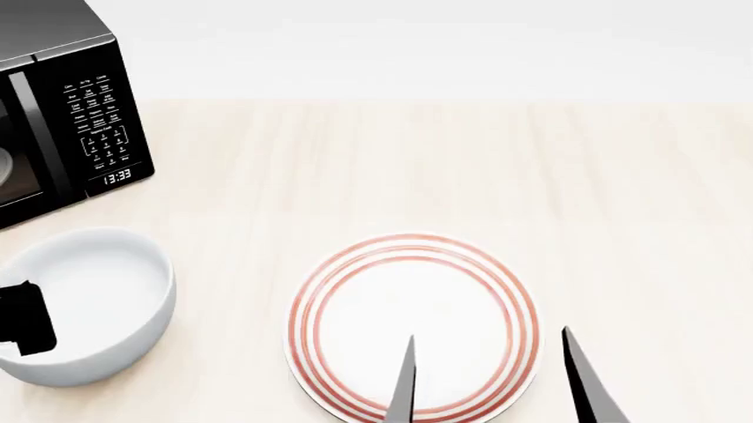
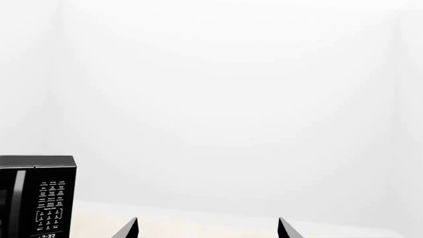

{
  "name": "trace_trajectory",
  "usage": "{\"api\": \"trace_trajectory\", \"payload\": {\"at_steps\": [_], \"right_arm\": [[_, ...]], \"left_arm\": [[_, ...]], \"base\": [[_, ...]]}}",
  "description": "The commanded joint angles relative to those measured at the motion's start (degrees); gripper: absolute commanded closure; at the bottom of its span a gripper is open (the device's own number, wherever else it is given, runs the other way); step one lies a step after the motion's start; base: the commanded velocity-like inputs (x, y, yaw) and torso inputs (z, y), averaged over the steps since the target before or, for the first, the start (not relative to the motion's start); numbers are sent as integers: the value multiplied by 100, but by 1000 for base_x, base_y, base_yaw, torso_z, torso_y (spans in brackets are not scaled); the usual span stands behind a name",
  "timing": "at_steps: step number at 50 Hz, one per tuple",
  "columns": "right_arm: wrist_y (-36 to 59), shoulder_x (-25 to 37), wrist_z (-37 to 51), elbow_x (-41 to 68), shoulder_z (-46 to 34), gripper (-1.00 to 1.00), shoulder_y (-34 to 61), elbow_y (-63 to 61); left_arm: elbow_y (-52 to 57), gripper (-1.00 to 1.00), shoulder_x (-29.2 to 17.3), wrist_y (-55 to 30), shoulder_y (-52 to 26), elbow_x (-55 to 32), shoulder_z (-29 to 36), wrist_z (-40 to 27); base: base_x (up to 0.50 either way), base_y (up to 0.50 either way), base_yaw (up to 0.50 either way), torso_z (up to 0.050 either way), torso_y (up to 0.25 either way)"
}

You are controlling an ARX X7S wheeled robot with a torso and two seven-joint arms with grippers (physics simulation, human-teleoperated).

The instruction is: Pick up the white bowl and put it on the plate.

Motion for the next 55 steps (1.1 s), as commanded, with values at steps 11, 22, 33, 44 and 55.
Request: {"api": "trace_trajectory", "payload": {"at_steps": [11,22,33,44,55], "right_arm": [[30,-73,-96,-29,77,-100,34,36],[3,-43,-69,-6,59,-100,37,60],[-4,-14,-47,20,43,-100,54,69],[-22,12,-22,28,14,-100,58,87],[-43,30,-6,34,-34,-100,73,130]], "left_arm": [[-742,-100,63,422,-158,-222,-114,-267],[-1164,-100,35,653,-293,-375,-118,-464],[-1318,-100,-16,762,-270,-484,-159,-583],[-1569,-100,-68,938,-295,-595,-195,-704],[-1948,-100,-86,1237,-345,-722,-217,-841]], "base": [[0,0,0,0,0],[0,0,0,0,0],[0,0,0,0,0],[0,0,0,0,0],[0,0,0,0,0]]}}
